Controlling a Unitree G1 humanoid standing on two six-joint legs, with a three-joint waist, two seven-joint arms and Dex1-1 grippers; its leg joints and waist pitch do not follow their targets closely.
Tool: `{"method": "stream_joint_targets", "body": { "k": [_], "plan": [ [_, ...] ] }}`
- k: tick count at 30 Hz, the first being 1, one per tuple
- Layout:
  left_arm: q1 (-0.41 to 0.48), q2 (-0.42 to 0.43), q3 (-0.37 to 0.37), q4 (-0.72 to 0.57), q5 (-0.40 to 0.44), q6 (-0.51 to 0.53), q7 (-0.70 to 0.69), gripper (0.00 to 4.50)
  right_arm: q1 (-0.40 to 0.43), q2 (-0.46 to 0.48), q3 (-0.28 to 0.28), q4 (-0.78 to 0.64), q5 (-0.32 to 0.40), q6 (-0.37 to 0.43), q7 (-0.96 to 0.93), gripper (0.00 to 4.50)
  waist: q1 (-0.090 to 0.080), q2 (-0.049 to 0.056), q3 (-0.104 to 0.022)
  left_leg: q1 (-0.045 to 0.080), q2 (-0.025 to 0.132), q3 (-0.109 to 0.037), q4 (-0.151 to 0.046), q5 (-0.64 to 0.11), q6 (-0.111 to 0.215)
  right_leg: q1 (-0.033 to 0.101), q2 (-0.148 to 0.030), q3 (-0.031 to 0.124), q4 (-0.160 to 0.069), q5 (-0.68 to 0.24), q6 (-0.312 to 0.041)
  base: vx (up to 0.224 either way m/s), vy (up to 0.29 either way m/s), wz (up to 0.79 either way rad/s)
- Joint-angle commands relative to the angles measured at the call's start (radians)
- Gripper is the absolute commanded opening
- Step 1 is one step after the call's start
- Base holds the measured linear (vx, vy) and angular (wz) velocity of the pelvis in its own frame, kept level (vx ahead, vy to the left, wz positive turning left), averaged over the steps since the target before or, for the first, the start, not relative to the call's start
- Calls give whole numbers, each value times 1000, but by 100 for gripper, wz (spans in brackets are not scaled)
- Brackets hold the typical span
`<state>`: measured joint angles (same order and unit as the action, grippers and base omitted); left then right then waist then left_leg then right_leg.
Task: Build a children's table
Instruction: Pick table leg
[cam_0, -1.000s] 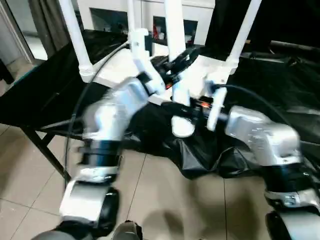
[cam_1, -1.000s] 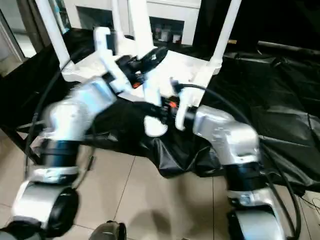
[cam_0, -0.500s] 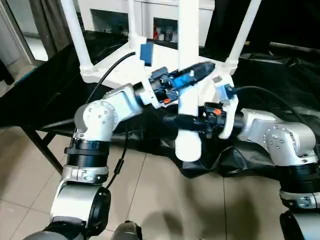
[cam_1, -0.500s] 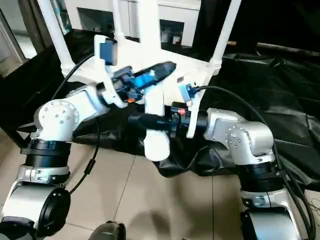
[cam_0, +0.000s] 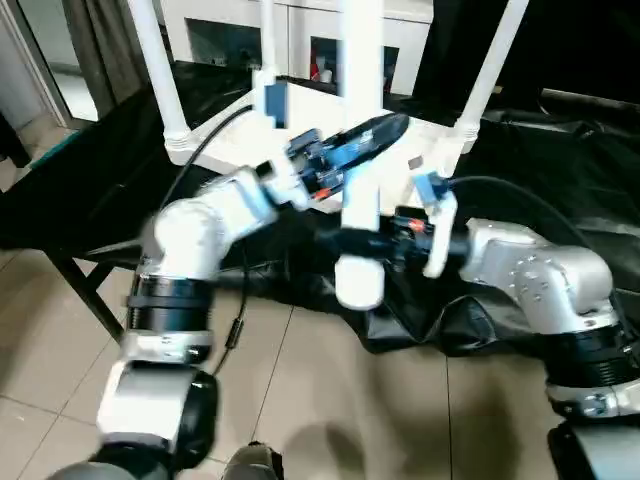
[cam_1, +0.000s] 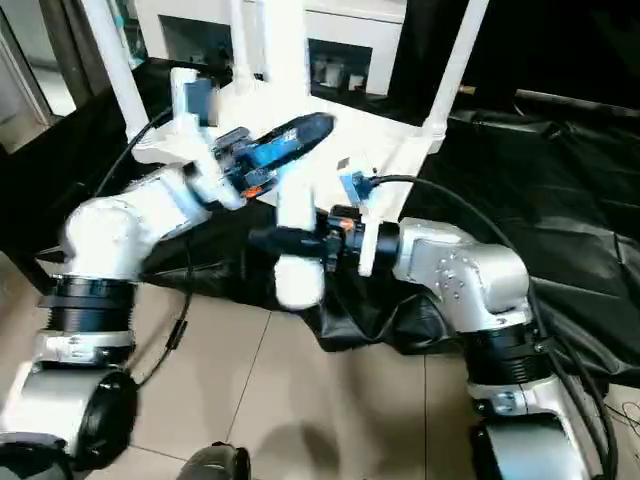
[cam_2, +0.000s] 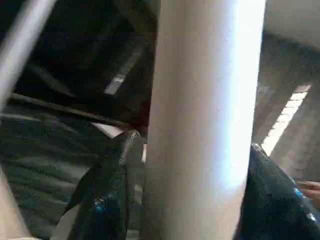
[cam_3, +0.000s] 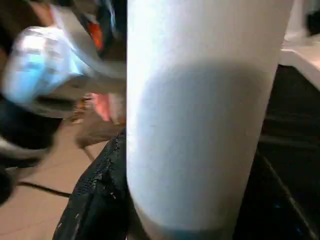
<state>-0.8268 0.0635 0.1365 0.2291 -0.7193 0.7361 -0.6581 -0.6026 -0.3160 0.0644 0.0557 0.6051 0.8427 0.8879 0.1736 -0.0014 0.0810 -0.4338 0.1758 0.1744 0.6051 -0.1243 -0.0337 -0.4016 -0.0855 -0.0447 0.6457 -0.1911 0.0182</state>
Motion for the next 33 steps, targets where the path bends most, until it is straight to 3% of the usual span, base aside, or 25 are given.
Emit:
{"method": "stream_joint_targets", "body": {
  "k": [1,2,6,11,16,17,19,22,24,28,33],
  "plan": [
    [-16,-11,-23,-8,48,-26,56,300,-4,8,10,-17,-6,-20,-7,193,1,-6,-97,47,47,-21,-77,-311,-80,34,-67,33,-91,-257,-127,0,0,0],
    [-13,-21,-27,-3,82,-42,116,298,-3,15,12,-15,-15,-31,-24,193,1,-1,-98,46,47,-21,-77,-304,-79,34,-66,33,-90,-253,-125,0,0,0],
    [10,-89,-6,-25,167,-108,338,297,4,43,25,-17,-58,-68,-90,193,0,0,-98,47,49,-23,-76,-312,-84,33,-65,32,-91,-234,-130,0,0,0],
    [0,-113,29,3,170,-142,397,261,0,50,34,-17,-92,-88,-117,193,-5,-1,-98,42,42,-21,-72,-295,-69,37,-62,30,-92,-214,-136,0,0,0],
    [12,-132,17,-28,162,-138,393,218,-4,66,44,-3,-138,-153,-144,193,-7,3,-99,45,44,-22,-72,-298,-64,35,-61,29,-89,-205,-149,0,0,0],
    [13,-129,11,-32,159,-136,383,214,-6,69,43,1,-136,-158,-139,193,-8,2,-99,45,44,-22,-72,-307,-63,34,-61,29,-90,-212,-151,0,0,0],
    [15,-120,-3,-41,145,-131,351,192,-9,71,36,8,-115,-143,-116,263,-7,3,-98,46,44,-22,-72,-308,-58,34,-61,29,-91,-214,-152,0,0,0],
    [13,-106,-20,-48,128,-116,302,183,-12,70,20,13,-89,-120,-92,271,-6,3,-98,46,44,-22,-73,-312,-56,35,-61,29,-90,-213,-154,0,0,0],
    [9,-69,-50,-59,100,-73,194,181,-17,51,-4,20,-37,-86,-23,296,-5,-1,-98,46,44,-21,-73,-307,-51,35,-61,29,-89,-209,-158,0,0,0],
    [3,-38,-65,-71,71,-26,113,181,-26,18,-9,33,-12,-59,43,310,-1,3,-98,48,44,-20,-71,-313,-49,34,-61,28,-85,-213,-175,0,0,0],
    [-27,3,-42,-70,-65,72,-61,181,-35,-49,-10,43,41,24,148,311,-1,8,-98,48,41,-19,-70,-316,-52,36,-62,27,-85,-218,-194,0,0,0]
  ]
}}
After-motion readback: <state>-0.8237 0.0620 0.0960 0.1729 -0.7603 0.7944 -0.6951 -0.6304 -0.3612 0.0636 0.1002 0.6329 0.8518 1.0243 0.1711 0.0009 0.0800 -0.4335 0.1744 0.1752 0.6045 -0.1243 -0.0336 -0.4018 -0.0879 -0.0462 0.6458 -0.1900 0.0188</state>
